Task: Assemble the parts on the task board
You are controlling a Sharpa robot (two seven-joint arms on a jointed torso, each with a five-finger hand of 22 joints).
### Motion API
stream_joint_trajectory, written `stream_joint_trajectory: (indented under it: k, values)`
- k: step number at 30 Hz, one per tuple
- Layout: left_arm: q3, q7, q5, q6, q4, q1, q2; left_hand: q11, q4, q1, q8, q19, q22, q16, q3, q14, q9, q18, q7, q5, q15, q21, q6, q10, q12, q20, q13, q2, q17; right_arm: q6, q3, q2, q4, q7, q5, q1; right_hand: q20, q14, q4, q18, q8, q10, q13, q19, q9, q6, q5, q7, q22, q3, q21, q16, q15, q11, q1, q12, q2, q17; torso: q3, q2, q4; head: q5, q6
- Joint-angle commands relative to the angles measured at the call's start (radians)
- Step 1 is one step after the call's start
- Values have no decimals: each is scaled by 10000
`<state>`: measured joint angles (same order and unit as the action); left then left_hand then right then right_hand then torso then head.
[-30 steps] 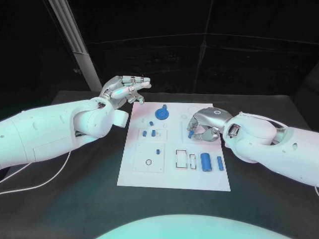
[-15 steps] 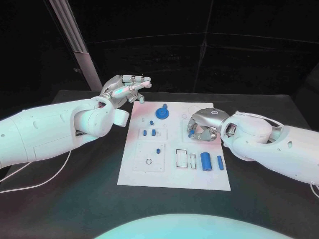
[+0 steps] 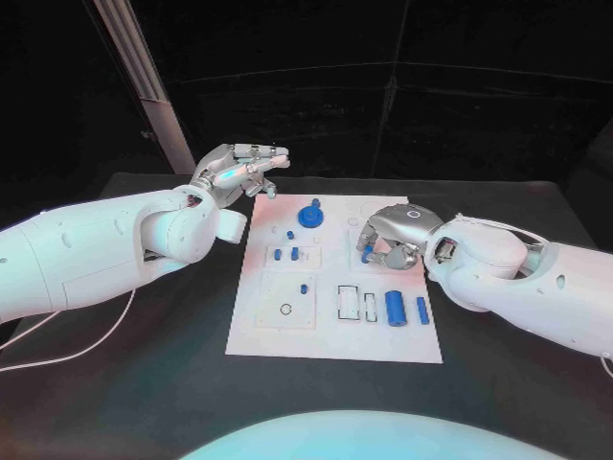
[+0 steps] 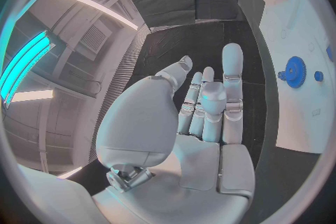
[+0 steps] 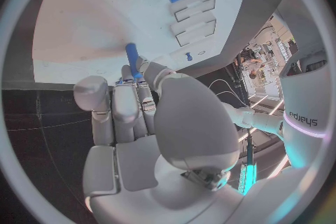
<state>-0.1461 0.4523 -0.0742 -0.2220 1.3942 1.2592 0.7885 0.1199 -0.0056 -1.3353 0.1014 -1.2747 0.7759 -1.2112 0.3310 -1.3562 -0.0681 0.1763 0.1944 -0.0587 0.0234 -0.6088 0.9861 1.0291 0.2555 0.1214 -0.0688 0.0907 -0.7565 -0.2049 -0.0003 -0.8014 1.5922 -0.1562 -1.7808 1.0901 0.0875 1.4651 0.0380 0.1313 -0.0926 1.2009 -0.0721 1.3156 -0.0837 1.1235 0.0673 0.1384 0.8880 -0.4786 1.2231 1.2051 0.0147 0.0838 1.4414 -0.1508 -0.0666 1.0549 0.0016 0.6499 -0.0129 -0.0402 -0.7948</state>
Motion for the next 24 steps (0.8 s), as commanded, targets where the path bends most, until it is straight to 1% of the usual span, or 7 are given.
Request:
stream_joint_trajectory:
  k: [1,8,13,17,20,22,24]
  values:
    - [6,9,-19,116,6,18,20,-2,-32,-63,49,-61,8,-65,0,-41,8,37,1,-29,24,-58,-61,-60,61,-1,14,-1,-6,-693,24,-195,369,-44,263,32,-14,232,11,-89,0,256,-15,46,20,52,-24,24,19,-84,59,61,48,-177,84,6,8,-7,-10,-8,-1,-12,10]
    - [6,5,-17,119,-3,18,30,2,-29,-65,60,-63,5,-61,-1,-33,6,38,5,-28,27,-55,-71,-72,70,2,13,-10,18,-785,385,-559,1067,-51,1054,39,-14,231,20,-92,28,241,-13,42,27,28,-24,33,32,-133,74,67,42,-168,45,39,-14,-7,-3,7,-6,-55,33]
    - [5,6,-16,128,-4,18,14,6,-24,-55,63,-65,7,-67,-11,-34,6,36,9,-25,29,-58,-78,-80,73,3,13,-3,10,-804,479,-462,1353,84,1455,44,-14,231,30,-92,48,223,-10,37,33,7,-18,45,35,-168,81,77,37,-158,24,65,-28,2,-11,8,-10,-92,34]
    - [5,12,-16,138,-2,18,-16,6,-24,-55,63,-65,7,-67,-11,-34,6,36,9,-25,29,-58,-78,-80,73,3,13,-3,10,-685,497,-8,1374,252,1632,40,-11,230,37,-93,67,204,-6,34,38,-13,-7,55,42,-196,89,77,31,-147,4,88,-39,-2,-14,14,-22,-144,10]
    - [5,13,-15,139,-6,18,-39,6,-24,-55,63,-65,7,-67,-11,-34,6,36,9,-25,29,-58,-78,-80,73,3,13,-3,10,-478,478,463,1282,463,1681,26,-7,227,47,-92,88,182,-3,25,43,-36,11,67,38,-231,91,75,22,-136,-13,115,-44,-11,4,27,-23,-230,2]
    - [5,13,-15,142,-17,18,-65,6,-24,-55,63,-65,7,-67,-11,-34,6,36,9,-25,29,-58,-78,-80,73,3,13,-3,10,-346,427,768,1210,605,1684,-27,-3,224,60,-88,105,161,0,10,48,-55,34,77,18,-257,85,73,14,-126,-27,138,-53,-18,3,19,-26,-307,-42]
    - [6,14,-15,144,-21,19,-88,6,-24,-55,63,-65,7,-67,-11,-34,6,36,9,-25,29,-58,-78,-80,73,3,13,-3,10,-251,315,1052,1127,746,1602,-102,0,221,66,-88,113,152,0,4,50,-64,56,83,16,-273,86,70,10,-120,-36,151,-53,-23,-19,13,-31,-373,-72]
